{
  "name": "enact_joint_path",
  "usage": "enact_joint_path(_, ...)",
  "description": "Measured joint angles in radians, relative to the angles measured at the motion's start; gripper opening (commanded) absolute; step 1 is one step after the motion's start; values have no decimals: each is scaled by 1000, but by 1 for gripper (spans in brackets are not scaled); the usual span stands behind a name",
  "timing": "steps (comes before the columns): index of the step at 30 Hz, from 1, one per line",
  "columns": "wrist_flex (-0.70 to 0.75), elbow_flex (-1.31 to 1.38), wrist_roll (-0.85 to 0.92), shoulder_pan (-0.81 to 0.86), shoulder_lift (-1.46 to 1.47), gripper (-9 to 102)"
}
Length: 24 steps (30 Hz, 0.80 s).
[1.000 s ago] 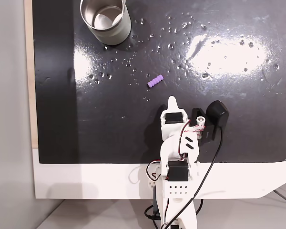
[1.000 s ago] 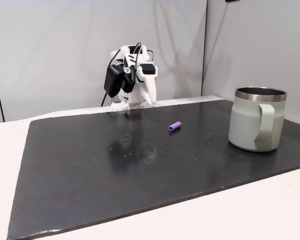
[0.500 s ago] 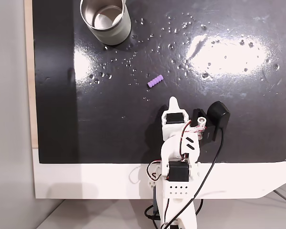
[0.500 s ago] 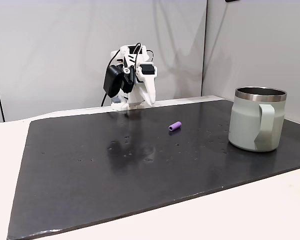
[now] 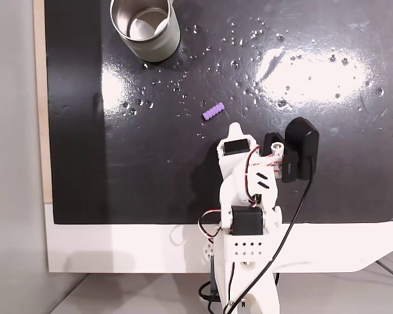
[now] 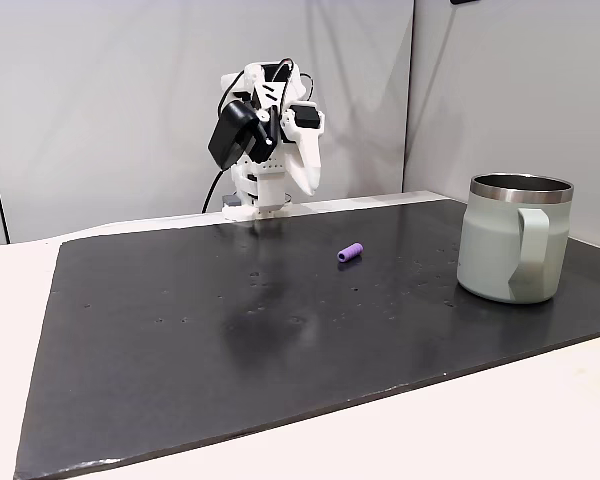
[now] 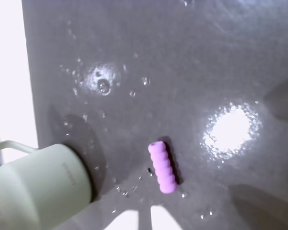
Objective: Grasp a pengrip and put it in the cup.
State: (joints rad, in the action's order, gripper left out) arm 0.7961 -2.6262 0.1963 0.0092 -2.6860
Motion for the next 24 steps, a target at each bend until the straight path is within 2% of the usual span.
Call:
enact_joint_path(4,-5,152,2,-2,252,0)
enact_joint_path(9,15,360,3,2,540,15)
enact_joint_path(11,35,436,3,-2,649,17)
enact_joint_path(24,52,621,-3,-60,1042,19)
